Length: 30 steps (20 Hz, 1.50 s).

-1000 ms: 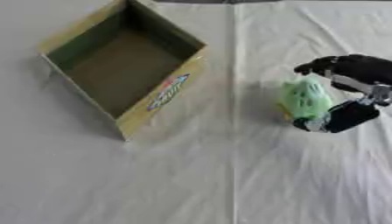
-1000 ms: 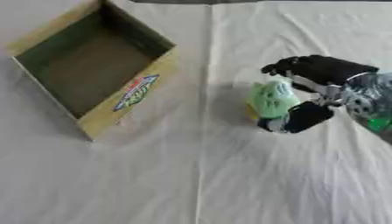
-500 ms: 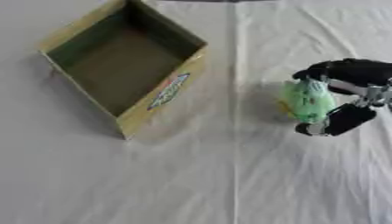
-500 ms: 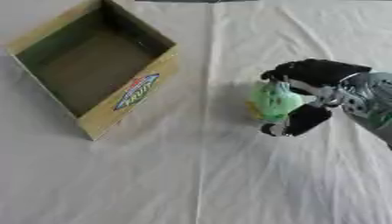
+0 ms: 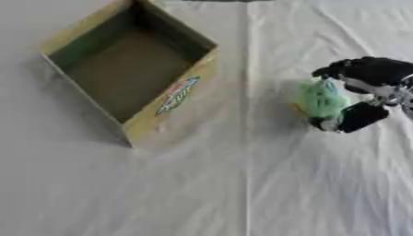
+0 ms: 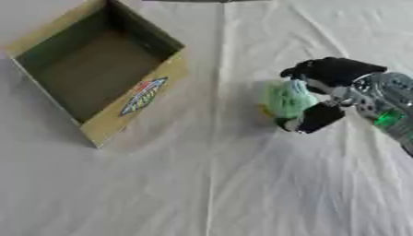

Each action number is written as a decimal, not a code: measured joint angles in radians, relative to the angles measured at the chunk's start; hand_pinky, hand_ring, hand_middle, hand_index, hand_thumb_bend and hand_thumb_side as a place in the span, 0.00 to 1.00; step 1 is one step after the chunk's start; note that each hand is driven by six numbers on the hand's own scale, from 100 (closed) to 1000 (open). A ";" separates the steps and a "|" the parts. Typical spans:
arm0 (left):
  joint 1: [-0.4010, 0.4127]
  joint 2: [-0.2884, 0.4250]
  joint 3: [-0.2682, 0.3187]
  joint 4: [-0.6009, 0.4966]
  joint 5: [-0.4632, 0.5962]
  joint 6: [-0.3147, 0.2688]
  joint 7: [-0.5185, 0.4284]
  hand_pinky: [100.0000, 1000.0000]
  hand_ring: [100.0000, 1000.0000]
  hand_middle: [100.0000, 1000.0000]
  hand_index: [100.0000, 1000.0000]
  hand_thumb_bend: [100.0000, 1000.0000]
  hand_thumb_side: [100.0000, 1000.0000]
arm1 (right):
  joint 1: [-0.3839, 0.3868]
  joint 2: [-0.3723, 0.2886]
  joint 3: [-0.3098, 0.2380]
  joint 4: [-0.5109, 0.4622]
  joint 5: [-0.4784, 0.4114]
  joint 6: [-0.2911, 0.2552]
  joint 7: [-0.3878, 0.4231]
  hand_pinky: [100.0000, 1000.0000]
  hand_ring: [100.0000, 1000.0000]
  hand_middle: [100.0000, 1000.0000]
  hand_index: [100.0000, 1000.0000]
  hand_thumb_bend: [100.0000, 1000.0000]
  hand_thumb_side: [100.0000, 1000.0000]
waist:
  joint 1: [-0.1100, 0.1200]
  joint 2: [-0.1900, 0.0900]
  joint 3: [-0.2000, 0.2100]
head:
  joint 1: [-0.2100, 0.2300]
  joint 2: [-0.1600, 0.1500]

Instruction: Pick up objects on the table and place them in the box.

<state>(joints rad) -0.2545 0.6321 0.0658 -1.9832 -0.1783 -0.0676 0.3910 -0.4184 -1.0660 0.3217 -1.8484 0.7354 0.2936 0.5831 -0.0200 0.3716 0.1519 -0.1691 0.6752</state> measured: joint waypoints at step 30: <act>-0.001 0.000 0.000 0.000 0.005 0.005 0.005 0.35 0.63 0.84 0.94 0.01 0.82 | -0.052 0.014 -0.053 -0.102 -0.056 0.131 -0.198 0.77 0.69 0.44 0.51 0.00 0.07 | 0.000 0.001 -0.003 | 0.022 0.000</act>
<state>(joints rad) -0.2556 0.6320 0.0658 -1.9832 -0.1733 -0.0631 0.3959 -0.4707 -1.0517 0.2689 -1.9507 0.6792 0.4246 0.3848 -0.0204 0.3728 0.1493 -0.1473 0.6752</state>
